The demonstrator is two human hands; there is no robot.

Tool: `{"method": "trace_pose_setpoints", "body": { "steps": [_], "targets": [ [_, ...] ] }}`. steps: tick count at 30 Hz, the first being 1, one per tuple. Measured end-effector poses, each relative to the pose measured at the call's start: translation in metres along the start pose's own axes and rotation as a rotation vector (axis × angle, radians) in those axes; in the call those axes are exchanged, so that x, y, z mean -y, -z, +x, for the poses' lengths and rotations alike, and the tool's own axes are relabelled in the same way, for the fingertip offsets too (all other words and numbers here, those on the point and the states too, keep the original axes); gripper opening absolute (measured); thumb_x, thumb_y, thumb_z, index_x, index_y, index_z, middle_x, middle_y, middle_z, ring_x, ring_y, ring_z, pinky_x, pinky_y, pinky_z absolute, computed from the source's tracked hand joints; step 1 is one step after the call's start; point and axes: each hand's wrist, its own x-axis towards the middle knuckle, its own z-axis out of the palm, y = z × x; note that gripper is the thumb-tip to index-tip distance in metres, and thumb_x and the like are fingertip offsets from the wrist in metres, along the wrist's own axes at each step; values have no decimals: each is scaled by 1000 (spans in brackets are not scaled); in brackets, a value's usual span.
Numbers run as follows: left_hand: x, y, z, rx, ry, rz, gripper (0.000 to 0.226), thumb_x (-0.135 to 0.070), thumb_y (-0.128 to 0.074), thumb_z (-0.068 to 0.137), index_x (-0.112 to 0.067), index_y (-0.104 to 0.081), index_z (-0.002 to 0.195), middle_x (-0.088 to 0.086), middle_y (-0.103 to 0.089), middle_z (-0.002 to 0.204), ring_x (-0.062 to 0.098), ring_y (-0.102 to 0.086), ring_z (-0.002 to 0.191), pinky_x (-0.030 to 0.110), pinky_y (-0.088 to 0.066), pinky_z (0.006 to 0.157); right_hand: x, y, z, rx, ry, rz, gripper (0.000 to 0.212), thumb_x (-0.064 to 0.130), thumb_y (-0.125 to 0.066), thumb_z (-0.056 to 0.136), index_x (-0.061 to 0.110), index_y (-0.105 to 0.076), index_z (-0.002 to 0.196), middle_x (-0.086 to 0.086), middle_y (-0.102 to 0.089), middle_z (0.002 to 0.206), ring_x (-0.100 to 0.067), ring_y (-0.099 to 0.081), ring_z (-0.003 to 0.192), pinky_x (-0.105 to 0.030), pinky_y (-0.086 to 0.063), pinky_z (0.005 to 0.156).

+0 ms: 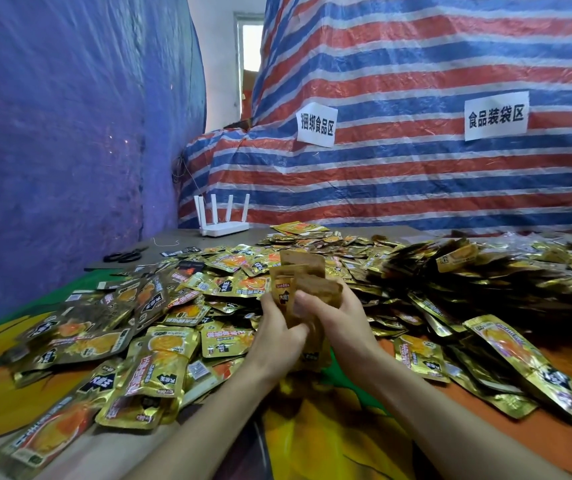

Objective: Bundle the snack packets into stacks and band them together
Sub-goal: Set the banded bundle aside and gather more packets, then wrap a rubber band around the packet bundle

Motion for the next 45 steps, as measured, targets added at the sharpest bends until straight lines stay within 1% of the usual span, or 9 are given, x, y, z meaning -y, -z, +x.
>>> {"method": "trace_pose_setpoints", "body": {
  "steps": [5,10,15,20,27,32,36,40,45],
  "targets": [
    [4,-4,3,17,-102,-117,59,-17,-56,85,-30,-34,139,4,-66,116,18,-67,104,29,-59,78,3,-8,-6,-60,148,-90,38,42,-82,80,23,-65,108,5,-75,96,-5,-72,86,-18,-56,71],
    [-2,-8,-1,41,-40,-243,43,-18,-54,70,-26,-51,112,16,-63,104,22,-63,89,31,-54,70,6,-13,-4,-80,-11,88,68,67,-70,75,11,-66,113,-16,-73,107,-27,-72,93,-41,-59,82],
    [-2,-9,-2,91,-58,-237,34,-20,-65,91,-21,-46,120,8,-67,108,15,-69,96,27,-57,74,1,-16,0,-166,54,18,40,48,-62,96,11,-72,85,-2,-73,74,-15,-71,70,-26,-58,62],
    [3,2,-3,134,-225,-174,42,1,-83,75,-14,-65,110,5,-76,92,19,-73,87,26,-57,72,5,-8,-2,-186,-13,137,60,51,-63,81,-8,-70,88,-23,-74,82,-32,-72,70,-37,-59,64],
    [-3,-4,-8,140,-300,-22,36,12,-68,85,-19,-67,104,-12,-76,85,2,-71,83,14,-53,72,15,-3,-9,-122,14,31,36,41,-67,84,5,-64,82,3,-67,68,-11,-66,64,-23,-52,58],
    [-10,-12,-15,108,-358,40,33,4,-72,87,-4,-58,116,18,-70,99,33,-68,90,45,-55,79,36,25,-23,-180,56,-387,28,39,-62,98,13,-67,89,1,-71,83,-12,-68,80,-30,-56,71],
    [-15,-24,-18,164,-407,185,28,-8,-73,89,0,-52,106,23,-63,95,37,-61,88,51,-50,77,71,88,-47,-213,134,-878,35,40,-63,94,16,-73,70,2,-72,67,-8,-65,67,-33,-50,69],
    [-8,-35,-25,205,-445,255,26,-5,-74,86,-14,-50,90,5,-59,79,9,-56,69,29,-45,65,111,171,-67,-351,23,-1530,19,32,-67,88,24,-80,78,0,-76,89,-25,-59,100,-38,-49,88],
    [-3,-33,-29,249,-509,345,35,-5,-75,85,-20,-43,82,-5,-51,67,1,-50,61,19,-34,54,123,254,-97,-425,-432,-1786,18,17,-61,82,20,-74,95,-8,-72,96,-30,-64,85,-29,-44,63]
  ]
}}
